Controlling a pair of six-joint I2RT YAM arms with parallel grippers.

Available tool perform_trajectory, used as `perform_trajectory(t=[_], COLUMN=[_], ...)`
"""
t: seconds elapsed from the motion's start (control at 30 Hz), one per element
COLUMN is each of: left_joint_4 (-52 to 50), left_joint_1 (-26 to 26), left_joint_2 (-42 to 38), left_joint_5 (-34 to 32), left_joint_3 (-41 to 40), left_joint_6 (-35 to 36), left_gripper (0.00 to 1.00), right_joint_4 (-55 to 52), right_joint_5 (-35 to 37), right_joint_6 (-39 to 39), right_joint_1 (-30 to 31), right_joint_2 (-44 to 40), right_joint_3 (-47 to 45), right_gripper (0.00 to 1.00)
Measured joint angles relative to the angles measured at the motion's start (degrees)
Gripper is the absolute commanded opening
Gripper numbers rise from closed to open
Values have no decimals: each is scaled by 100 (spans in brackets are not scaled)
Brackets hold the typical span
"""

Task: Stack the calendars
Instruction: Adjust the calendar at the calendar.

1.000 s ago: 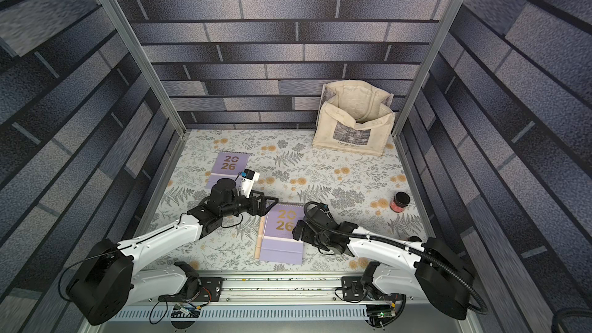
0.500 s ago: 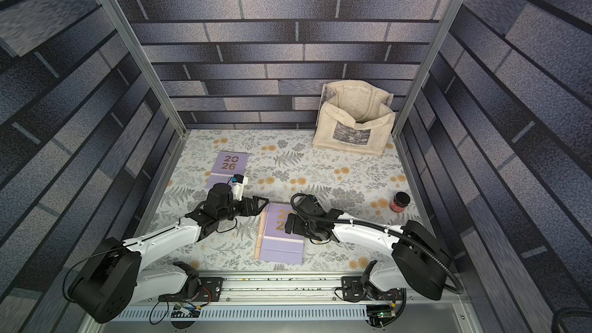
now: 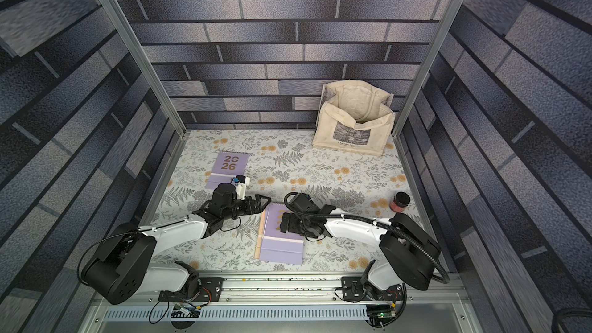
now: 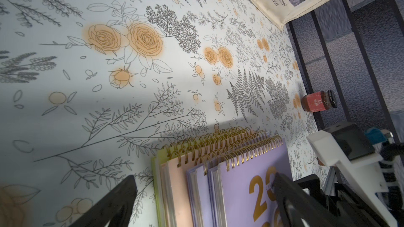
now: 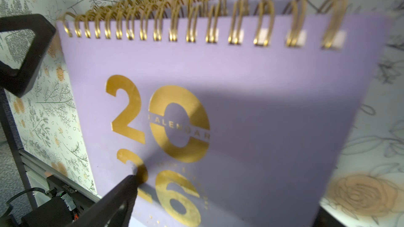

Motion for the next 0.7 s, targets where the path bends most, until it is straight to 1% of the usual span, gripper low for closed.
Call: perform_trajectory(t=[0.27, 0.47, 0.7], left_joint_4=[201, 162, 267], left_joint_1=[-28, -59, -116], left_joint_2=[166, 166, 166], left_joint_5=[168, 170, 175], left_joint_3=[-111, -365, -398], left_joint_6=[-260, -389, -533], left_gripper=[100, 100, 100], right_joint_4=[9, 9, 39], right_joint_5=[-68, -105, -131], right_joint_6=[-42, -42, -39], right_joint_1=[0, 0, 0], right_joint_2=[168, 190, 249], right_joint_3=[164, 195, 203], right_gripper=[100, 100, 100])
